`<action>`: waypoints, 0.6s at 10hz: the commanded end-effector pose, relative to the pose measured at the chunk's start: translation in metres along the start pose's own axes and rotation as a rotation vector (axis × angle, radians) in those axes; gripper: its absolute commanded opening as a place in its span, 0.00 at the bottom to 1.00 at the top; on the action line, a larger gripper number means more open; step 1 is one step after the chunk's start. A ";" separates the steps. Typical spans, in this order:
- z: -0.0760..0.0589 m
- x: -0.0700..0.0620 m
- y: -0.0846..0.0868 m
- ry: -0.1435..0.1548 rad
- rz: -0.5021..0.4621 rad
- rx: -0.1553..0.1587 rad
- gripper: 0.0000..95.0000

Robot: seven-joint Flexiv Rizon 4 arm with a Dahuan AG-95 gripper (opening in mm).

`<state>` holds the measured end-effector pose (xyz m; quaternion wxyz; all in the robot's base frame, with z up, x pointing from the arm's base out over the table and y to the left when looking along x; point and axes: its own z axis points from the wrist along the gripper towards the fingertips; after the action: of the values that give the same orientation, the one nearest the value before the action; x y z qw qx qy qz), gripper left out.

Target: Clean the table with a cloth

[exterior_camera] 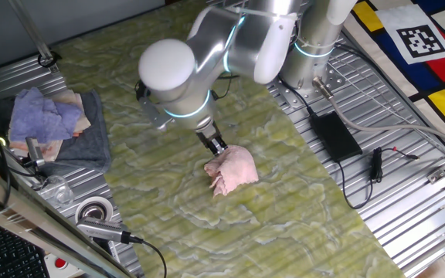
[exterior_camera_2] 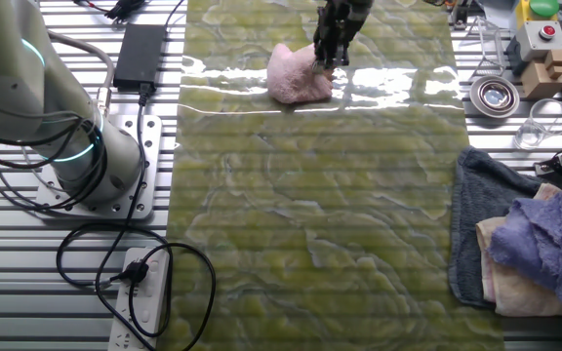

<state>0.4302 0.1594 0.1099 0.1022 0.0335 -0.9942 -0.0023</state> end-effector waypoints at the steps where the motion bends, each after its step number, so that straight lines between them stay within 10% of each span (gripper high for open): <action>1: 0.000 0.001 -0.001 -0.232 0.000 -0.015 0.00; 6: 0.002 0.000 -0.001 -0.222 0.026 -0.021 0.00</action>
<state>0.4280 0.1573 0.1090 -0.0286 0.0173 -0.9993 -0.0175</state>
